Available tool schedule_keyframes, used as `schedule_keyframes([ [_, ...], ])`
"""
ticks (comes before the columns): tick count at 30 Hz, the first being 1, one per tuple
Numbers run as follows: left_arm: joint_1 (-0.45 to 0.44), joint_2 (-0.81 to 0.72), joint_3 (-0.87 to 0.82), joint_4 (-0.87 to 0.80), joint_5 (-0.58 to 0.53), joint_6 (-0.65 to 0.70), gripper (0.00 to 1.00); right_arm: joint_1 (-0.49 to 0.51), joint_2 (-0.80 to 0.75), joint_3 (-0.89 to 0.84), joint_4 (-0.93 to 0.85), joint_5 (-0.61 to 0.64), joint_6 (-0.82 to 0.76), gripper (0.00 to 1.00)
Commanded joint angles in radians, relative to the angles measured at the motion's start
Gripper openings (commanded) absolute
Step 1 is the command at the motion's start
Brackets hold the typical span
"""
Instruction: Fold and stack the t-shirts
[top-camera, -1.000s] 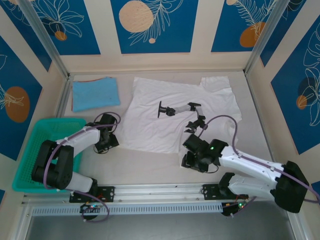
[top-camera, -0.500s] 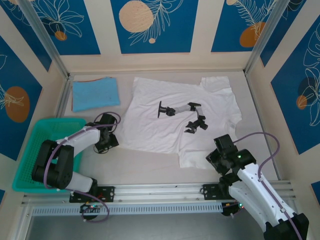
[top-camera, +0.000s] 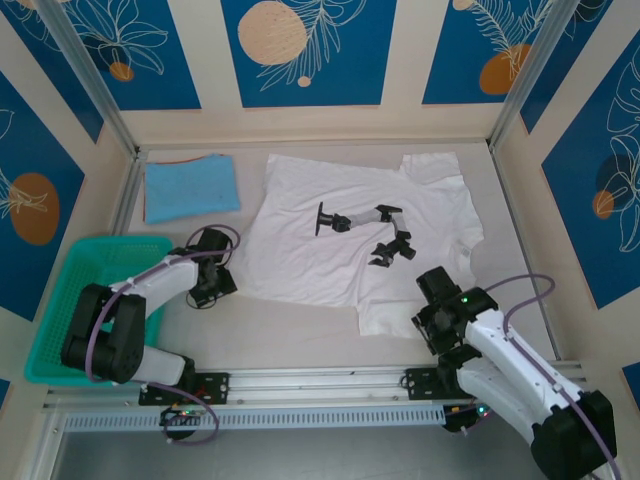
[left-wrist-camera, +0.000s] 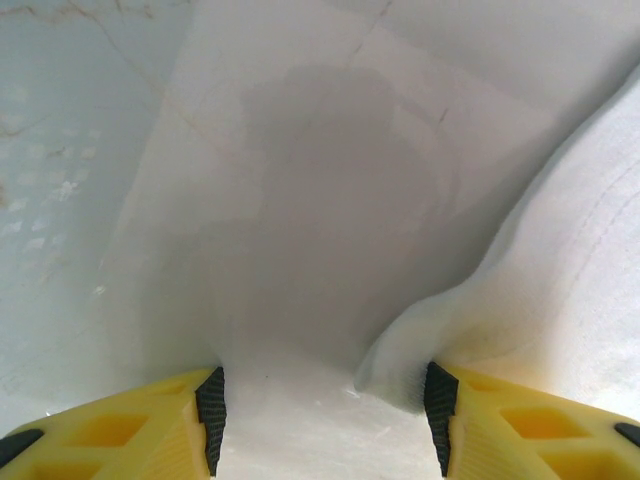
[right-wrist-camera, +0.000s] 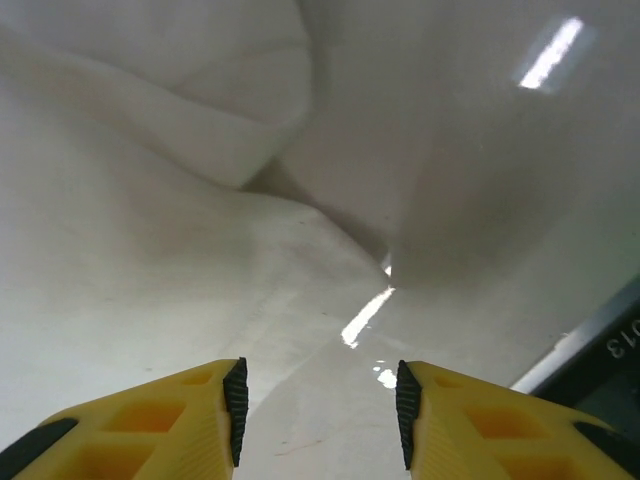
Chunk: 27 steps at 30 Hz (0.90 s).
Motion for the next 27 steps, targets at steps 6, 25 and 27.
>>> schedule_keyframes([
  [6, -0.003, 0.028, -0.025, 0.117, 0.082, 0.016, 0.56, 0.152, 0.112, 0.074, -0.120, 0.135, 0.397, 0.48],
  [25, -0.005, -0.044, -0.029, 0.118, 0.069, 0.021, 0.56, 0.172, 0.158, -0.036, 0.038, 0.249, 0.599, 0.50],
  [27, -0.006, -0.036, -0.027, 0.121, 0.066, 0.022, 0.56, 0.174, 0.175, -0.030, 0.043, 0.259, 0.615, 0.49],
])
